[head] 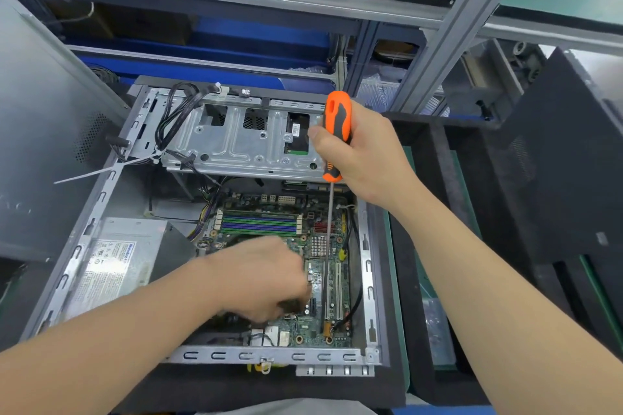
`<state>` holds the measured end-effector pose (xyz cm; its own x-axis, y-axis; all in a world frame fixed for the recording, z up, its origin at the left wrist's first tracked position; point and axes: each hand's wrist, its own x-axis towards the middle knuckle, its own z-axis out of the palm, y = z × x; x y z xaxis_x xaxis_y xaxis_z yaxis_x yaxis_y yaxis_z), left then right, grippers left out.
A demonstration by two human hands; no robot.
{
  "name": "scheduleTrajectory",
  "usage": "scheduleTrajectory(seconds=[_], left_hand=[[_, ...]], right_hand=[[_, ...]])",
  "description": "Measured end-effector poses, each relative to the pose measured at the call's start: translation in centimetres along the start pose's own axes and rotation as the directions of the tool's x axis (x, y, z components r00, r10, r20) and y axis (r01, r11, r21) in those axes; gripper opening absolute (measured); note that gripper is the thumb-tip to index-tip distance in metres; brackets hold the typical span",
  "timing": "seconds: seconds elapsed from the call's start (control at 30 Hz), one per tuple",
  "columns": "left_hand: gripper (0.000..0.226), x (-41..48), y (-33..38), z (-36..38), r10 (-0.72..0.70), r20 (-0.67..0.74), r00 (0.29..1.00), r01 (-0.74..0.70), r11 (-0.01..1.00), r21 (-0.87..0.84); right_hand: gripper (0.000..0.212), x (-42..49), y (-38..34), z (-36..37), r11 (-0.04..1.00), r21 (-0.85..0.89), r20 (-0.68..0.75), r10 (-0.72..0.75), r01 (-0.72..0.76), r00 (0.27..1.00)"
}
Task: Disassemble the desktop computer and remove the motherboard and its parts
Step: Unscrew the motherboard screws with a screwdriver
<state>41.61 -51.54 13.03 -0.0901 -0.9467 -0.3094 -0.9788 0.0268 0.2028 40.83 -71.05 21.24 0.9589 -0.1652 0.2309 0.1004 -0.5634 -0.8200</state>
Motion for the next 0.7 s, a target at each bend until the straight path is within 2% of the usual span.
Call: scheduleTrajectory(seconds=[0.1, 0.17, 0.33, 0.5, 0.7], left_hand=[[0.017, 0.4, 0.8, 0.6, 0.013, 0.082, 0.997, -0.028, 0.983, 0.18], [0.021, 0.6, 0.7, 0.9, 0.03, 0.076, 0.997, -0.047, 0.973, 0.228], [0.032, 0.7, 0.8, 1.2, 0.04, 0.1, 0.994, -0.059, 0.98, 0.189], [0.013, 1.2, 0.5, 1.4, 0.012, 0.115, 0.993, -0.029, 0.989, 0.145], [0.012, 0.7, 0.0, 1.5, 0.054, 0.057, 0.997, -0.062, 0.985, 0.159]], right_hand=[[0.04, -0.1, -0.3, -0.6, 1.0, -0.006, -0.003, -0.007, 0.007, 1.0], [0.041, -0.2, -0.4, -0.8, 1.0, 0.003, -0.003, -0.007, 0.007, 1.0], [0.042, -0.5, -0.3, -0.9, 0.998, 0.056, -0.011, 0.013, -0.013, 1.0], [0.039, -0.5, -0.1, -0.9, 0.999, 0.049, 0.011, 0.018, -0.018, 1.0], [0.04, -0.2, 0.0, -1.0, 0.998, 0.065, 0.018, 0.004, -0.005, 1.0]])
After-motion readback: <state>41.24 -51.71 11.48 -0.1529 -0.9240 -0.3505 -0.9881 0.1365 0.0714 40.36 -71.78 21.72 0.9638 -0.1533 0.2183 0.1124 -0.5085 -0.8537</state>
